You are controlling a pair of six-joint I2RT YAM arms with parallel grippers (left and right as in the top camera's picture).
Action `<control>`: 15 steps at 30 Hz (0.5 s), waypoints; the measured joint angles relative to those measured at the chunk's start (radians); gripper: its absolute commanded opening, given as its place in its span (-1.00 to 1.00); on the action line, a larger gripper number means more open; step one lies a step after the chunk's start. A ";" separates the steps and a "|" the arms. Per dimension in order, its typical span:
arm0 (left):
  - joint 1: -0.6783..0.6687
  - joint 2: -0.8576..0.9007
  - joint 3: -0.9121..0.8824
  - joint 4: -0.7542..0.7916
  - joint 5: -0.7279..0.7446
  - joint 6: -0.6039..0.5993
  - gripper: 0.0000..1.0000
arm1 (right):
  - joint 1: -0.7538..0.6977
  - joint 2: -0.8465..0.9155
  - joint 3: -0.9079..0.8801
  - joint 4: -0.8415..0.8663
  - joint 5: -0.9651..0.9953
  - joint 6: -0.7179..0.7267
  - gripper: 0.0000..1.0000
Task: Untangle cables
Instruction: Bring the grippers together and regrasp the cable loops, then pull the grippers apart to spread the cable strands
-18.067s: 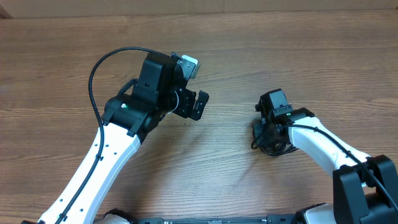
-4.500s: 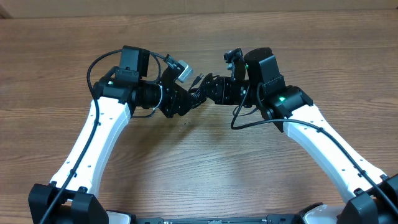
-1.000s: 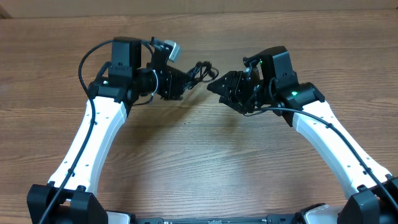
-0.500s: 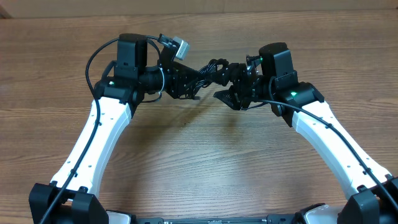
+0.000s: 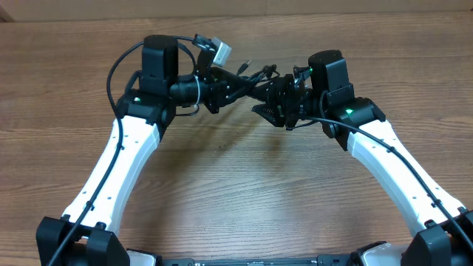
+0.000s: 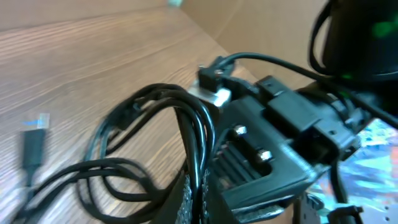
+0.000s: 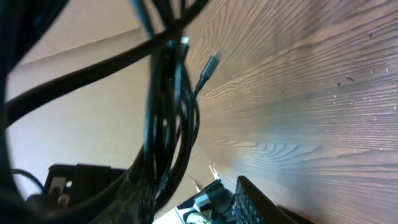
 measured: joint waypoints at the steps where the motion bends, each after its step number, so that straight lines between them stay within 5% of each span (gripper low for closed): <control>1: -0.008 0.000 0.000 0.003 0.002 -0.005 -0.92 | 0.000 0.000 0.000 0.000 0.003 0.000 -0.19; 15: -0.043 0.000 0.000 0.027 0.003 -0.098 -0.91 | 0.000 0.000 0.000 0.031 0.070 0.003 -0.18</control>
